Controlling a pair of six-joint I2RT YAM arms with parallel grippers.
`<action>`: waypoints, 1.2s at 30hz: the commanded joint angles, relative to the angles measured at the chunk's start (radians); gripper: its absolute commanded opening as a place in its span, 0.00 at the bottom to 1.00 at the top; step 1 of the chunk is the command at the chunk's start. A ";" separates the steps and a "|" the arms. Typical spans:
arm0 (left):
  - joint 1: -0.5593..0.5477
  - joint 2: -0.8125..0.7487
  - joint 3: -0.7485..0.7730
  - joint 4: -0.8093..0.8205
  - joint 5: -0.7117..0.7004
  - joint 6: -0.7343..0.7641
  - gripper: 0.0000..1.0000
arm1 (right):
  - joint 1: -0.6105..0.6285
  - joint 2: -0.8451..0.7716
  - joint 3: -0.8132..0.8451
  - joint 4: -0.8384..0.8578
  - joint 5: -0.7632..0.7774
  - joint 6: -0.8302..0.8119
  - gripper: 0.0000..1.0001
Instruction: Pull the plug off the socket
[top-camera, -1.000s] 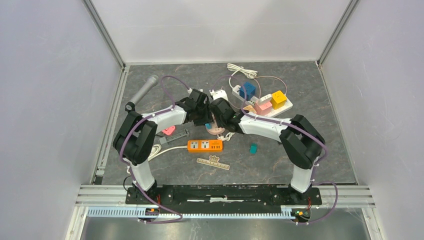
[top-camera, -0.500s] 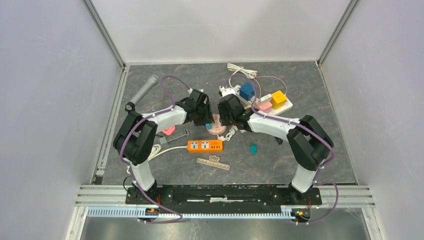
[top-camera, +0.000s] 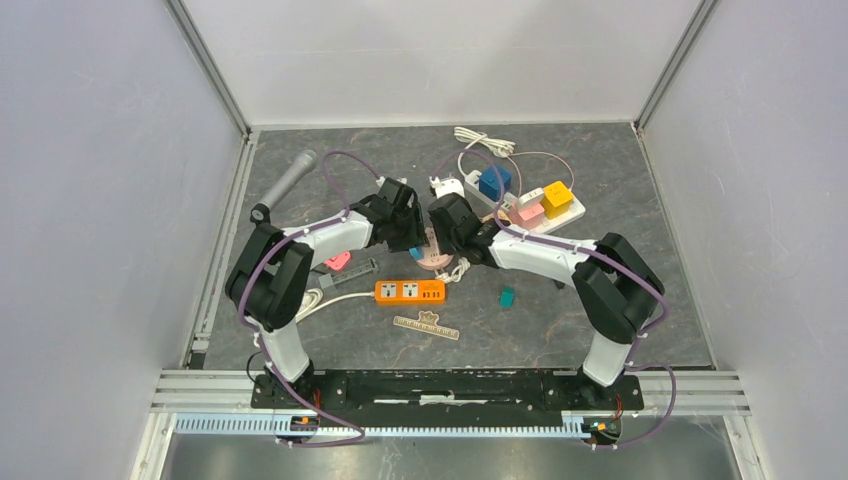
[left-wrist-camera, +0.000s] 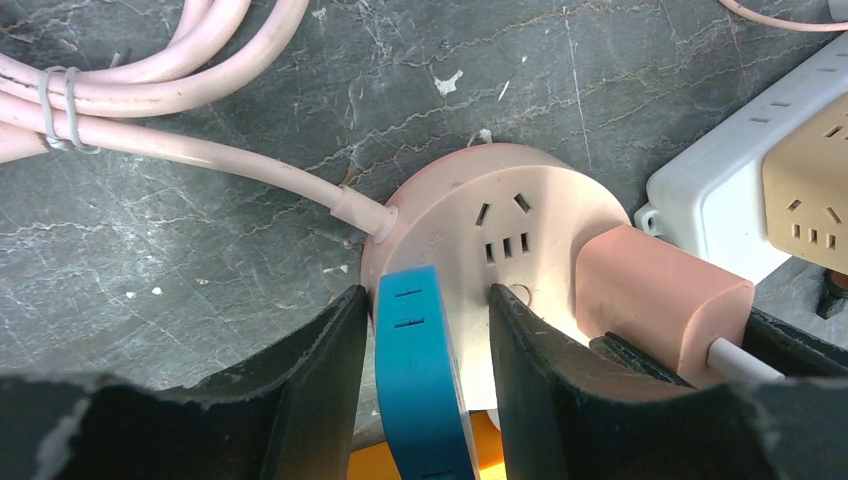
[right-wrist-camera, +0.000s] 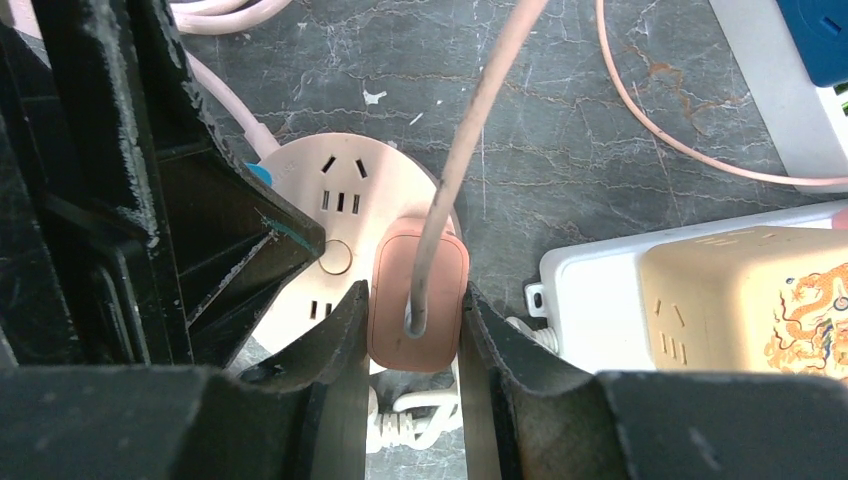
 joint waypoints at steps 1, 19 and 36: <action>0.021 0.097 -0.059 -0.145 -0.179 0.075 0.53 | 0.026 -0.087 0.054 0.087 -0.002 -0.025 0.00; 0.021 0.112 -0.050 -0.151 -0.179 0.081 0.51 | 0.010 -0.078 0.047 0.113 -0.103 0.014 0.00; 0.021 0.106 -0.052 -0.148 -0.175 0.085 0.48 | 0.010 -0.076 0.068 0.049 0.019 -0.050 0.00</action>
